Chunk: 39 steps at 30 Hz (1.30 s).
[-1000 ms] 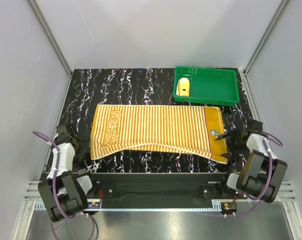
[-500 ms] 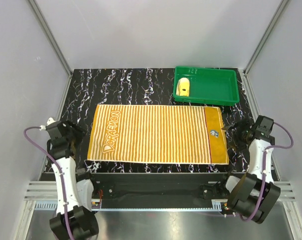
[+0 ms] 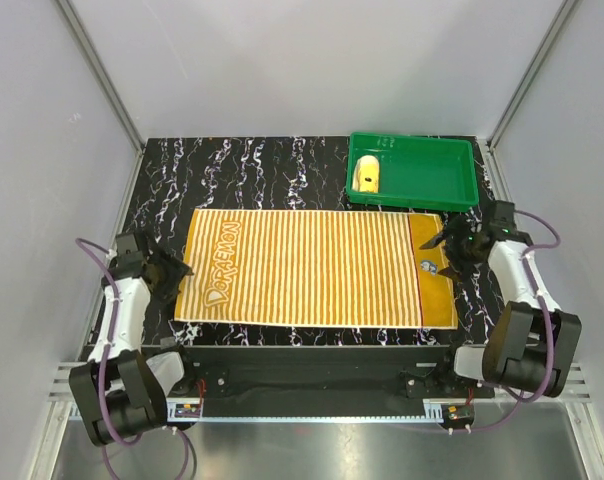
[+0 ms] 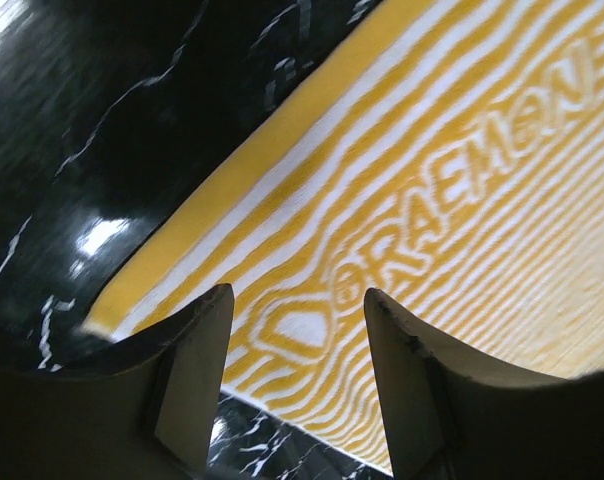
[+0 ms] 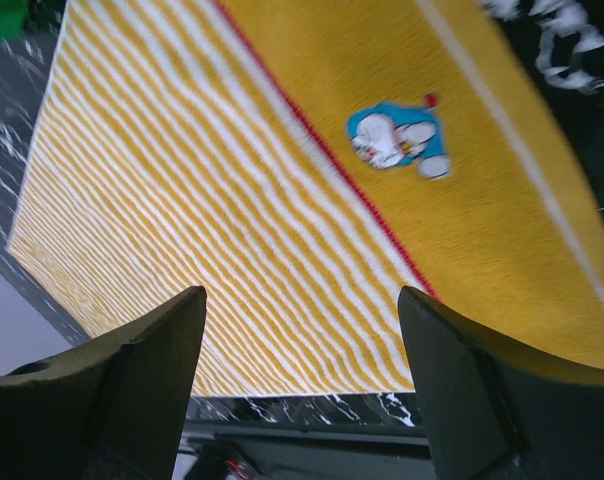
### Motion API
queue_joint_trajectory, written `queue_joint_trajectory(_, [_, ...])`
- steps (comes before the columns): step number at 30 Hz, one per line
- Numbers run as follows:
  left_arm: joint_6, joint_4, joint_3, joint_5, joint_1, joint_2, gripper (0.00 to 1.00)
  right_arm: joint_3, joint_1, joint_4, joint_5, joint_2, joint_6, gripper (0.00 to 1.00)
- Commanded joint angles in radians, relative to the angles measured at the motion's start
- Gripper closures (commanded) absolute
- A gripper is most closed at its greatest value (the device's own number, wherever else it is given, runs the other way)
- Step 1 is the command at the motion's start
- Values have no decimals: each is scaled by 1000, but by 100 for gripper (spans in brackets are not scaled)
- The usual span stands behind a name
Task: Roll the towels
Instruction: Flatten the towel
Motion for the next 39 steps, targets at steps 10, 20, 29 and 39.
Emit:
queue_joint_trajectory(10, [-220,-319,56,-332,-190,-35,39,189,222,1,172,68,13,15])
queue_joint_trajectory(20, [-352,-281,-16,-415,-304,96,38,191,244,87,69,205,-23,15])
queue_joint_trajectory(29, [-314,-220,-36,-501,-272,156,39,162,258,111,43,223,-24,15])
queue_joint_trajectory(39, [-231,-83,-70,-433,-215,238,52,168,258,85,80,222,-27,15])
